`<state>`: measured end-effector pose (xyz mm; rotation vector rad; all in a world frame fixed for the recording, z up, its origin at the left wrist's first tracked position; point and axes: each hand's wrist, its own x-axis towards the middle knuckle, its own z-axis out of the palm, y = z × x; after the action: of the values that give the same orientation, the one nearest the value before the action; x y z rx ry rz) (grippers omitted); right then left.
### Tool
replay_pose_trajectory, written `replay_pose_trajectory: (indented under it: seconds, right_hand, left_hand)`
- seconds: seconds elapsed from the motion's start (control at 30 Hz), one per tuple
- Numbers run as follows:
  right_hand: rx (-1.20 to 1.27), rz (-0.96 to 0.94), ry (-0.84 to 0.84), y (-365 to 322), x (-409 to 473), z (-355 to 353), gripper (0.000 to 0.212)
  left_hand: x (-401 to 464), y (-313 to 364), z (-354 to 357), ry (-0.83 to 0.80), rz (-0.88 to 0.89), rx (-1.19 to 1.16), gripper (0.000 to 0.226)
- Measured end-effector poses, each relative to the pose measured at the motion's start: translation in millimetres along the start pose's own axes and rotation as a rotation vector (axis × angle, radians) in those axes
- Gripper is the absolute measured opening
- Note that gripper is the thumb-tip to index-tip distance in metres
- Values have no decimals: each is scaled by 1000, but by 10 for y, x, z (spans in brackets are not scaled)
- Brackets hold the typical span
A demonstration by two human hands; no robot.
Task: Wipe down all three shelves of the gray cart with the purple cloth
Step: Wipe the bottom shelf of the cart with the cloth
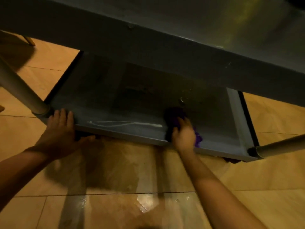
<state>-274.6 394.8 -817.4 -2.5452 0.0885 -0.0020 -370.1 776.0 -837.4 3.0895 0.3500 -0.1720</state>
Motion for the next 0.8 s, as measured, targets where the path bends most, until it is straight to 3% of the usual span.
replay_pose_trajectory:
  seconds: [0.07,0.2,0.37,0.53,0.67,0.8]
  right_hand:
    - [2,-95,-64,-455,-213,336,51]
    - [-7,-90,-140,-1247,-395,883,61]
    - [-3,-115,-269,-1896,-535,1344,67]
    - [53,-159,-269,-2253,-652,1607,67]
    - [172,-300,-304,-2447,-755,1683,56]
    - [239,-434,-363,-2380,-700,1595,57]
  left_hand:
    - [21,-52,-16,-28,17,10,124]
    - [11,-151,-106,-128,-18,-67,125]
    - [14,-204,-231,-59,-85,-429,101]
    - [118,-313,-316,-74,-297,-740,96]
    - [92,-368,-367,-94,-304,-830,110]
    - [100,-389,-375,-69,-300,-980,114]
